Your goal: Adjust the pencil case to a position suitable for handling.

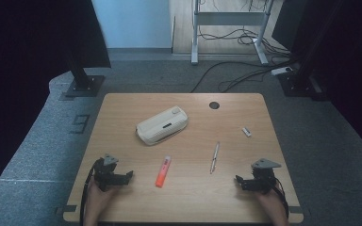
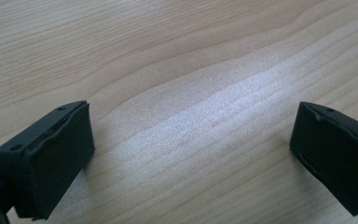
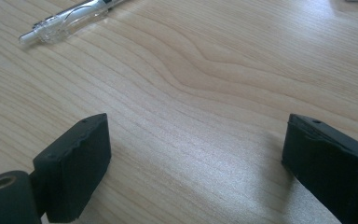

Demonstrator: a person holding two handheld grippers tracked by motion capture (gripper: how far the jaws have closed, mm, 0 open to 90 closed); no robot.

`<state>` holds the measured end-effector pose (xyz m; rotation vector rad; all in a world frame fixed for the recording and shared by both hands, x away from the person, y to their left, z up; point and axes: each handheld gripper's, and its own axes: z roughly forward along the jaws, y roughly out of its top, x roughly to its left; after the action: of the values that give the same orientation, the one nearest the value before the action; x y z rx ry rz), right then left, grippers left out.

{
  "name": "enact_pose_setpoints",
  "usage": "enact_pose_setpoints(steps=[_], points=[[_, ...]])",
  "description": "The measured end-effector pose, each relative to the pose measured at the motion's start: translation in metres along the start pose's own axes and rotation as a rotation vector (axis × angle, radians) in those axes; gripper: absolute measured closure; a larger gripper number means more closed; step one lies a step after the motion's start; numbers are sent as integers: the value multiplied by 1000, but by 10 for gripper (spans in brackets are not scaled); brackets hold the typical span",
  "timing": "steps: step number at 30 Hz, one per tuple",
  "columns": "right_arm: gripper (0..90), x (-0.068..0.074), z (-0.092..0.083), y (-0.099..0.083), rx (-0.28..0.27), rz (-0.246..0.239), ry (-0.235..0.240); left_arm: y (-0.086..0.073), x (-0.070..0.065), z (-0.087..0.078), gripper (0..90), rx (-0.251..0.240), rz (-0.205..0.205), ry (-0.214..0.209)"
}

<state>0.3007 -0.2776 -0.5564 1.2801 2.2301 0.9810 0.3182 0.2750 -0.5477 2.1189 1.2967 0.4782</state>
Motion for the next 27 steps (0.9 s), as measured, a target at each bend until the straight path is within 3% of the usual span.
enact_pose_setpoints(steps=[4, 13, 16, 25, 27], points=[[76, 0, 0, 0, 1, -4, 6, -1, -4, -1, 6, -4, -21, 19], [76, 0, 0, 0, 2, -12, 13, 0, -6, 0, 0, -1, -21, 17], [76, 0, 0, 0, 2, -13, 14, -1, -9, 0, 0, 1, 10, -6], [77, 1, 0, 0, 3, -15, 19, -1, -10, -1, 10, -6, 27, -20], [78, 1, 0, 0, 2, -16, 20, 0, -10, -2, 60, -5, 45, -38]])
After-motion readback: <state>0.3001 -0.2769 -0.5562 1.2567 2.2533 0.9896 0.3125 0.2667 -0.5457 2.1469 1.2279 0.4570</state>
